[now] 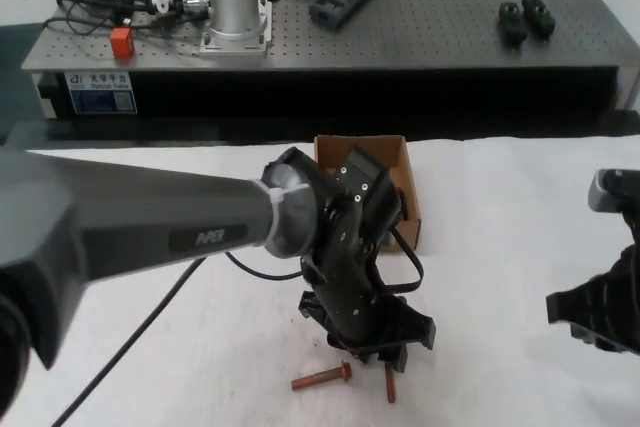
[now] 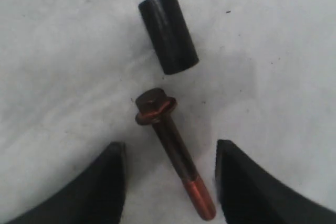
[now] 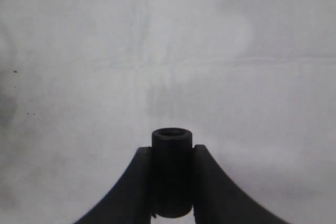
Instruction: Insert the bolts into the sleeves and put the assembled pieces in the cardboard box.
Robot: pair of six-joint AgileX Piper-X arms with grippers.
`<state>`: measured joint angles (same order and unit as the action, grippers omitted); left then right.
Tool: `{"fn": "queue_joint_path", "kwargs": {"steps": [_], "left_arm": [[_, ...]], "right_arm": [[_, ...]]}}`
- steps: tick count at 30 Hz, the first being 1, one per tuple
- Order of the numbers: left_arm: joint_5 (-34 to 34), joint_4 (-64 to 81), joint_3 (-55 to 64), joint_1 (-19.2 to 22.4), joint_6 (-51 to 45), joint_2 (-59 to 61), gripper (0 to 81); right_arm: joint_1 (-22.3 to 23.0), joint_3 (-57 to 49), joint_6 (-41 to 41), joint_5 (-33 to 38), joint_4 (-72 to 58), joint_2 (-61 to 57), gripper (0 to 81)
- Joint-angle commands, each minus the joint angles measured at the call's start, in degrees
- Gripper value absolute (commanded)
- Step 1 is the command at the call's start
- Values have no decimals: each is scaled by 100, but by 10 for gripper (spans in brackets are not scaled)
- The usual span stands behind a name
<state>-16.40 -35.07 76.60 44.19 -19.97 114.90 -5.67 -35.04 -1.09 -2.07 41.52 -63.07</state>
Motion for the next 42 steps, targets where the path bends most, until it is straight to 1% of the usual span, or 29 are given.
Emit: {"fn": "queue_joint_path", "kwargs": {"steps": [1, 8, 12, 14, 17, 20, 23, 27, 29, 31, 33, 35, 38, 41, 42], "left_arm": [[72, -46, 89, 32, -62, 66, 331], [72, -89, 89, 93, -59, 239, 264], [-220, -95, 89, 152, -59, 386, 165], [-232, -85, 89, 183, -59, 458, 111], [-232, -85, 89, 182, 24, 494, 7], [-232, -74, 153, 182, 118, 450, 6], [-172, 102, 161, 161, 118, 208, 6], [27, 501, 15, 6, 200, -546, 6], [60, 1054, -304, -133, 257, -1120, 6], [14, 1714, -726, -298, 204, -1657, 6], [-174, 2343, -1234, -483, -46, -2147, 6], [-647, 3101, -1827, -657, -296, -2605, 6], [-1315, 4293, -2594, -818, -810, -3063, 6], [-1771, 5476, -3071, -849, -1370, -3269, 6], [-1920, 5776, -3178, -849, -1501, -3296, 6]], "right_arm": [[-15, 0, 73, 49, -3, 46, 7], [-14, 1, 73, 49, 57, 46, 7], [-14, 1, 73, 49, 57, 46, 7], [-14, 1, 73, 49, 57, 46, 7], [-14, 1, 73, 49, 57, 46, 7], [-14, 1, 73, 78, 53, 82, 7], [-14, 1, 73, 654, -89, 193, 7], [-14, 195, 73, 2005, -519, 431, 7], [54, 437, -122, 2657, -735, 623, 7], [215, 715, -490, 3199, -1048, 788, 7], [498, 1044, -938, 3606, -1519, 949, 7], [904, 1321, -1413, 3866, -2235, 1066, 7], [1571, 1514, -2043, 3957, -3290, 1078, 7], [2058, 1532, -2360, 3880, -4152, 1007, 7], [2154, 1532, -2473, 3855, -4453, 979, 7]]}}
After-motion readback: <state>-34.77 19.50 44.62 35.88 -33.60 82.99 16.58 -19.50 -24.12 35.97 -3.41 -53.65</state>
